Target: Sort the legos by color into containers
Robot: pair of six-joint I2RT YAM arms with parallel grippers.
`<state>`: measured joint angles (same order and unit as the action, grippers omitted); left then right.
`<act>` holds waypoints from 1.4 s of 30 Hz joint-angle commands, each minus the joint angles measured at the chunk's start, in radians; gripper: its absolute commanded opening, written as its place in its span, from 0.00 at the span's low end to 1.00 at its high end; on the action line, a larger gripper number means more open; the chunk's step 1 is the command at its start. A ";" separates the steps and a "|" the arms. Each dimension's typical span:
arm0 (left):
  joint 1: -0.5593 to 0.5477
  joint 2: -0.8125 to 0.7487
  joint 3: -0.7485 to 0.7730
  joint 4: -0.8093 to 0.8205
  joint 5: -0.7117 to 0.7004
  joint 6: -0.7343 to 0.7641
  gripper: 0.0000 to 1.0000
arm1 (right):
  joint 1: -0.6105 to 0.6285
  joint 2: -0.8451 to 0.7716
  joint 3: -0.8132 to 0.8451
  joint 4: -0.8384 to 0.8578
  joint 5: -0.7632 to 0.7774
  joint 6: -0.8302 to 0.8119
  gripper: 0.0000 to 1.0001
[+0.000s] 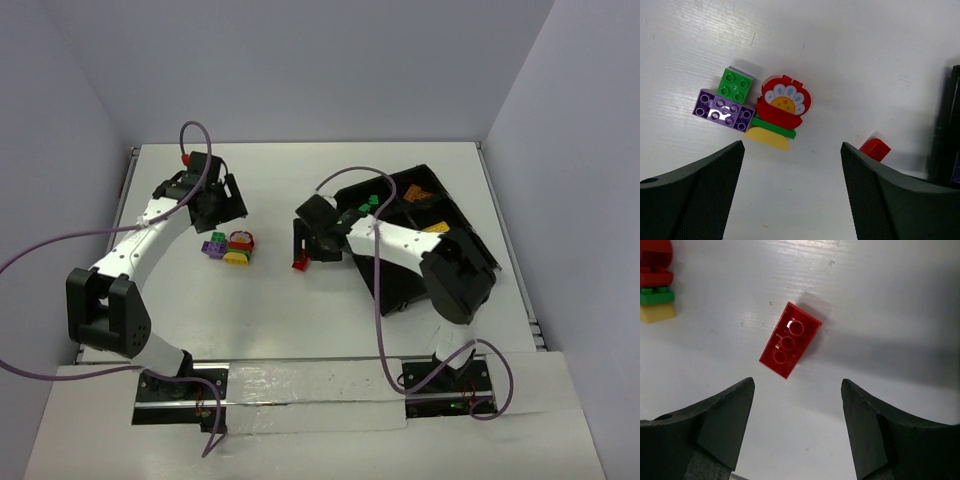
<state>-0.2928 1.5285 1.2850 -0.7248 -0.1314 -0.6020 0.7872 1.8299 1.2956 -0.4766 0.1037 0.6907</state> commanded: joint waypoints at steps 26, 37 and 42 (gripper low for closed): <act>0.003 -0.048 -0.069 0.039 0.039 -0.015 0.85 | 0.060 0.227 0.229 -0.081 0.186 -0.005 0.20; 0.003 -0.036 -0.057 0.037 0.034 -0.001 0.84 | 0.046 0.046 0.240 -0.177 0.176 -0.040 0.00; 0.001 -0.025 -0.078 0.045 0.037 -0.006 0.84 | 0.012 -0.191 0.093 -0.264 0.308 -0.013 0.00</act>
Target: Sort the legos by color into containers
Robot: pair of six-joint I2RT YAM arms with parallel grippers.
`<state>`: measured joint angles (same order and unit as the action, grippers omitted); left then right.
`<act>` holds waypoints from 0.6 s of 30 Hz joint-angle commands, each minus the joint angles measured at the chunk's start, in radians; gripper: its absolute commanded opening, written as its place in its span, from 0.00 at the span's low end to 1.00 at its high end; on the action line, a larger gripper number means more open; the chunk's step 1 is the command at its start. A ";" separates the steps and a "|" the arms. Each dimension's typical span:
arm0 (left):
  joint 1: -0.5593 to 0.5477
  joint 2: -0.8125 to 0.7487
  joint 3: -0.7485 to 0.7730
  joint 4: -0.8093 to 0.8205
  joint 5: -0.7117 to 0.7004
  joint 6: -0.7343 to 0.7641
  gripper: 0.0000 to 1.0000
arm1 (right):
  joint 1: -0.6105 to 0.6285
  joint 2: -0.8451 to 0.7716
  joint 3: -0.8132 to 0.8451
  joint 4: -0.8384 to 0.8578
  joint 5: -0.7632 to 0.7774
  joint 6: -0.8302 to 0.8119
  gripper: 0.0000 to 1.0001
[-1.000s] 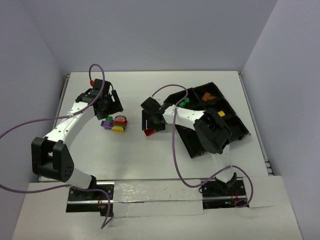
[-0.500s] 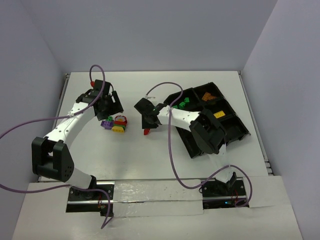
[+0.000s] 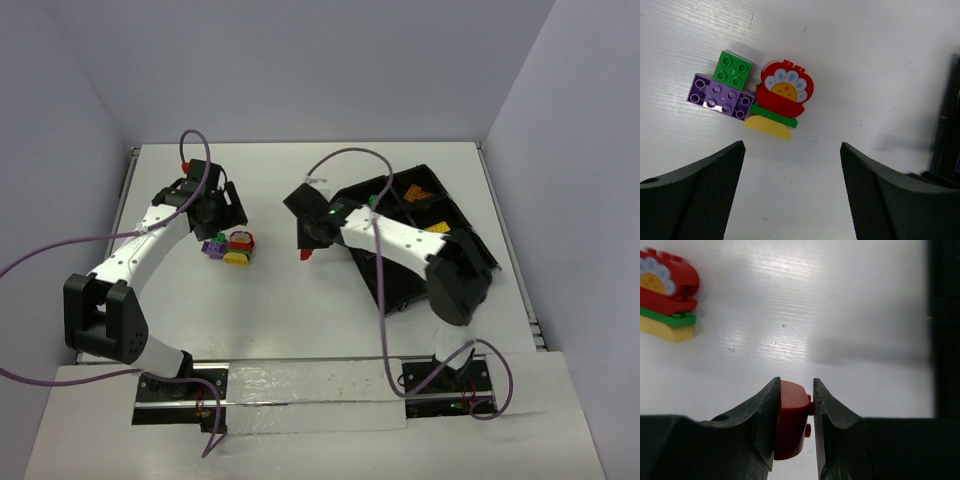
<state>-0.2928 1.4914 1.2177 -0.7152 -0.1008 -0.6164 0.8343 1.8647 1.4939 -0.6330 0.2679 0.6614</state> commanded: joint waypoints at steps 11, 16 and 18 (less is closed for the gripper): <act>0.001 0.096 0.021 0.004 -0.042 0.018 0.84 | -0.272 -0.692 -0.481 -0.289 0.236 0.169 0.00; 0.001 0.132 0.042 -0.018 -0.051 0.000 0.84 | -0.361 -0.727 -0.575 -0.243 0.217 0.193 0.03; 0.001 0.133 0.042 -0.016 -0.047 0.000 0.84 | -0.367 -0.712 -0.593 -0.226 0.209 0.189 0.10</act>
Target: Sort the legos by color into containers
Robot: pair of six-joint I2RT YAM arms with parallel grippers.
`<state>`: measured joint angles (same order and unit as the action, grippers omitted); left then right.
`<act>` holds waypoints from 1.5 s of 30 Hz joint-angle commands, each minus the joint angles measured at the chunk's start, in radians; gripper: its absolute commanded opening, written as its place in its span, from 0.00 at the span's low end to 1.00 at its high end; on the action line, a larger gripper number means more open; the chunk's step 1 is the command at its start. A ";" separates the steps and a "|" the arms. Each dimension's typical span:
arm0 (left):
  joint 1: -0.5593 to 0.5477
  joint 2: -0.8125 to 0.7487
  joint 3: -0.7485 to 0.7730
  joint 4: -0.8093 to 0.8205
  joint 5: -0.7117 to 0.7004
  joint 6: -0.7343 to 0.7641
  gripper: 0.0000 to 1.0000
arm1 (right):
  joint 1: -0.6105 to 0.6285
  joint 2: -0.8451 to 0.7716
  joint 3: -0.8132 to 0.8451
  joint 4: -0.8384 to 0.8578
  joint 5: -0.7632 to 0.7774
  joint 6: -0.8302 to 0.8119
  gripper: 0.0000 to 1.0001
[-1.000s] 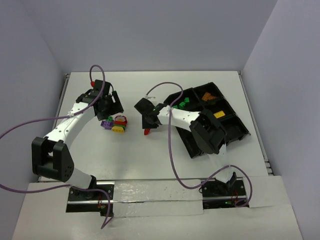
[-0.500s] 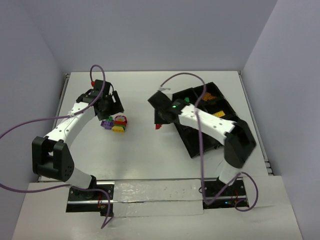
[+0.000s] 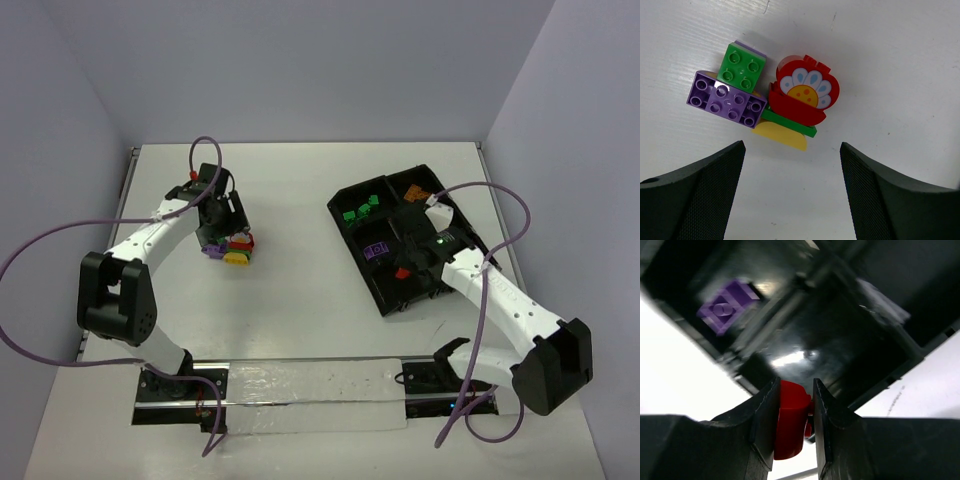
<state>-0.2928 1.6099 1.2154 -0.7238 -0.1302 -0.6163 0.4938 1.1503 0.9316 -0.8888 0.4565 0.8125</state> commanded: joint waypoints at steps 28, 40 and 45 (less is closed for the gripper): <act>-0.114 0.131 0.027 0.053 -0.080 0.073 0.85 | 0.019 0.046 0.107 0.142 -0.020 -0.070 0.70; -0.128 0.261 0.135 0.027 -0.169 0.071 0.93 | 0.020 0.043 0.086 0.146 -0.016 -0.078 0.70; -0.146 0.290 0.125 0.052 -0.104 0.092 0.92 | 0.020 0.046 0.075 0.161 -0.026 -0.075 0.70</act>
<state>-0.4140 1.8644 1.3217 -0.7011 -0.2723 -0.5412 0.5079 1.1954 0.9951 -0.7696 0.4217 0.7383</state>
